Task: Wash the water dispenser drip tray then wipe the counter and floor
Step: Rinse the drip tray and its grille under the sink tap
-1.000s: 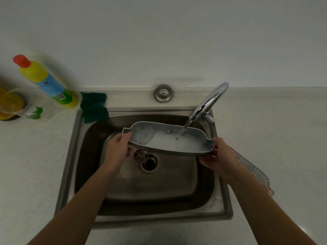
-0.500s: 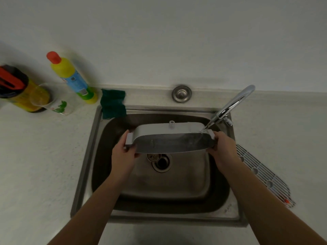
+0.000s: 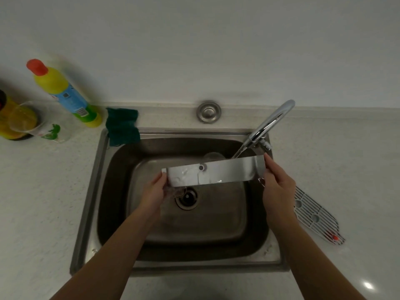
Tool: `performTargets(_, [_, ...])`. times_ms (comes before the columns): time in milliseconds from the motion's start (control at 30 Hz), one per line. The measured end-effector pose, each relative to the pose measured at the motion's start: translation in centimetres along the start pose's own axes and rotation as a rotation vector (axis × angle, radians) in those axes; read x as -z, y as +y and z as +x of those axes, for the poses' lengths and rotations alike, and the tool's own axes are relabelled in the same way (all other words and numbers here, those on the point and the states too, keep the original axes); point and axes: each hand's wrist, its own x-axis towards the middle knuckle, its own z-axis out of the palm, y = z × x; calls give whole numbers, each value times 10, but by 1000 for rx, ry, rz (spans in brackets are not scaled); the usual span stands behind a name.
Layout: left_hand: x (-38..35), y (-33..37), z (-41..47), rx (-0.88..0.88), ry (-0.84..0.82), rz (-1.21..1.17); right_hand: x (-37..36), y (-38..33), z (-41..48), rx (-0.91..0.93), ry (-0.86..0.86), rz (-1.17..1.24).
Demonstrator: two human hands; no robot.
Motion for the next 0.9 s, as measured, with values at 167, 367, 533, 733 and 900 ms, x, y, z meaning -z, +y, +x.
performTargets(167, [3,20,-10,-277,18,119,0,12,2,-203,31,138])
performTargets(367, [6,36,-28,-579,49,355,-12,10,16,-331,40,226])
performTargets(533, [13,18,-28,-497,29,203,-20,-15,22,-139,64,123])
performTargets(733, [18,-14,-16,-130,28,5,-25,-46,2,171,14,2])
performTargets(900, [17,-15,-7,68,34,-267,-27,-32,-16,192,-132,93])
